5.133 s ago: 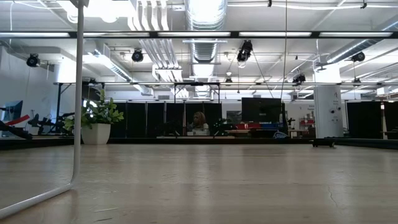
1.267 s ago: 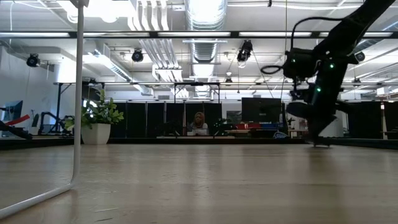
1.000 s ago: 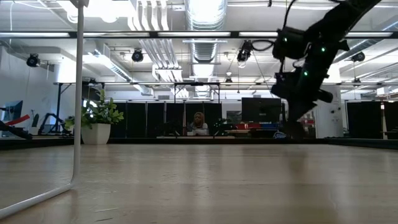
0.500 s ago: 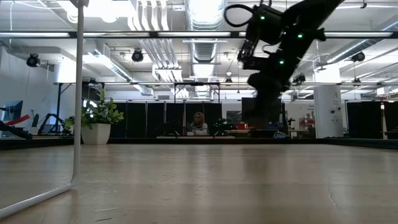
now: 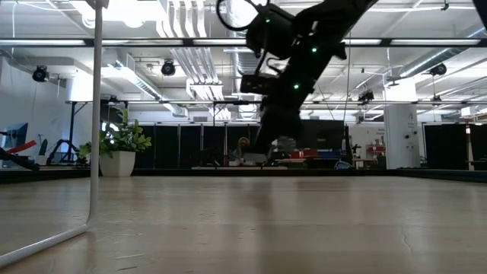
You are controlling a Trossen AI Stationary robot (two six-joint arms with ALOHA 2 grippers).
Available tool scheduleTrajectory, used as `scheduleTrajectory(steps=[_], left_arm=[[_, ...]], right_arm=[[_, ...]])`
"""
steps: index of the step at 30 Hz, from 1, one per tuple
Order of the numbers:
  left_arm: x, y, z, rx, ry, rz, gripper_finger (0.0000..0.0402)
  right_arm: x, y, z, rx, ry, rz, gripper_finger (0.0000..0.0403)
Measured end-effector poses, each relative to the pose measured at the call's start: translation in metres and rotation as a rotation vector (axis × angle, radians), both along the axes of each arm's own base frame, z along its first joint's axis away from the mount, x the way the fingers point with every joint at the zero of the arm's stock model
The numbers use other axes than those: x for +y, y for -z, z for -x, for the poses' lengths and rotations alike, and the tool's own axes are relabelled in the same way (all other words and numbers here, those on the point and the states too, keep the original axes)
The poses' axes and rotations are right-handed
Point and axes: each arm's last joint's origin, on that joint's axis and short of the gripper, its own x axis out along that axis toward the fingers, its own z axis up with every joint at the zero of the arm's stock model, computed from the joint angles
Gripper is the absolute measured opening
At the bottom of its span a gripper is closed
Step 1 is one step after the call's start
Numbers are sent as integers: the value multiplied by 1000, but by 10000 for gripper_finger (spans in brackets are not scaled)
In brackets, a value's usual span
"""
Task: Pick & Place Mini shaped plates
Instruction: Stack the black square plate on top of the other black square plates on the shelf
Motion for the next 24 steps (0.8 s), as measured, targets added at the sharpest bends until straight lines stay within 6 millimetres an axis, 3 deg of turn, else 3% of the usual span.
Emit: scheduleTrajectory(steps=[10, 24], left_arm=[[0, 0, 0, 0, 1, 2, 64], [0, 0, 0, 1, 3, 4, 64]], right_arm=[[17, 30, -31, 42, -67, 16, 8], [18, 34, -31, 66, -69, 11, 8]])
